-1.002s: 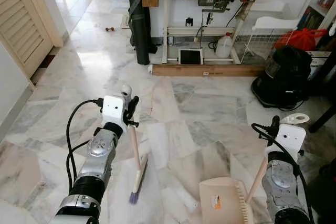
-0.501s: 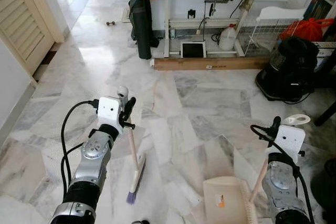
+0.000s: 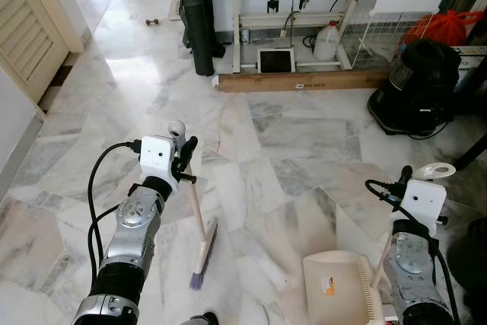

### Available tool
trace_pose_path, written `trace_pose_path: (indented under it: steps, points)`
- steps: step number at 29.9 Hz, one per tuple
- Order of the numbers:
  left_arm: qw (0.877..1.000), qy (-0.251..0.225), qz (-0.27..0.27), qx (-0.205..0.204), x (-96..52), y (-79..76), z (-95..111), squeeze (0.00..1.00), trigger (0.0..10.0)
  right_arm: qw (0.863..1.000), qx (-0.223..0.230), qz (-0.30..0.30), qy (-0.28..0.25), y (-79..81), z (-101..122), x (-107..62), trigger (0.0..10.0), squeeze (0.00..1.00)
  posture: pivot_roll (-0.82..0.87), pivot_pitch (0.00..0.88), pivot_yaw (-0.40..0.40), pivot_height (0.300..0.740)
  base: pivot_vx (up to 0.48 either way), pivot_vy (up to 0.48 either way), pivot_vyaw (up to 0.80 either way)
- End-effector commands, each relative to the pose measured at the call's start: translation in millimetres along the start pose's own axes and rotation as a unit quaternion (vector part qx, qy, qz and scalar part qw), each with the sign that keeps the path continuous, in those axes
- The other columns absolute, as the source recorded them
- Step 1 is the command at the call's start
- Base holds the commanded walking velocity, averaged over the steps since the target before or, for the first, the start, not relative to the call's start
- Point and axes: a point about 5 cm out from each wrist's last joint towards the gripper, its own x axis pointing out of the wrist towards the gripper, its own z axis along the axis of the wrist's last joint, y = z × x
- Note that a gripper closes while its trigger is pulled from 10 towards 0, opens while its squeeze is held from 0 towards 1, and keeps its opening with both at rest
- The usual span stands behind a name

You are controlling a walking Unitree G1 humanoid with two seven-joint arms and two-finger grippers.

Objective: Sweep floor

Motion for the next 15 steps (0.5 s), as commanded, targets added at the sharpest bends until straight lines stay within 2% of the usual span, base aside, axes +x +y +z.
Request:
trace_pose_path:
  steps: [1, 8, 15]
  points:
    - [1.0, -0.023, 0.006, -0.002, 11.3, 1.9, 13, 0.0, 10.0, 1.0, 0.001, 0.01, 0.0, 6.0, -3, -6.8, 10.0, 0.0, 0.14, 0.179, 0.029, 0.74, 0.0, 0.0, 0.0]
    - [0.999, -0.027, 0.022, -0.015, 22.9, 3.0, 16, 0.0, 10.0, 1.0, 0.009, 0.015, 0.012, 12.9, -10, -18.0, 10.0, 0.0, 0.13, 0.191, 0.029, 0.74, 0.0, 0.0, 0.0]
    - [0.998, -0.049, 0.034, -0.025, 41.7, 3.5, 33, 0.0, 10.0, 1.0, 0.01, 0.022, 0.02, 16.1, -15, -26.3, 10.0, 0.0, 0.13, 0.212, 0.027, 0.74, 0.0, 0.0, 0.0]
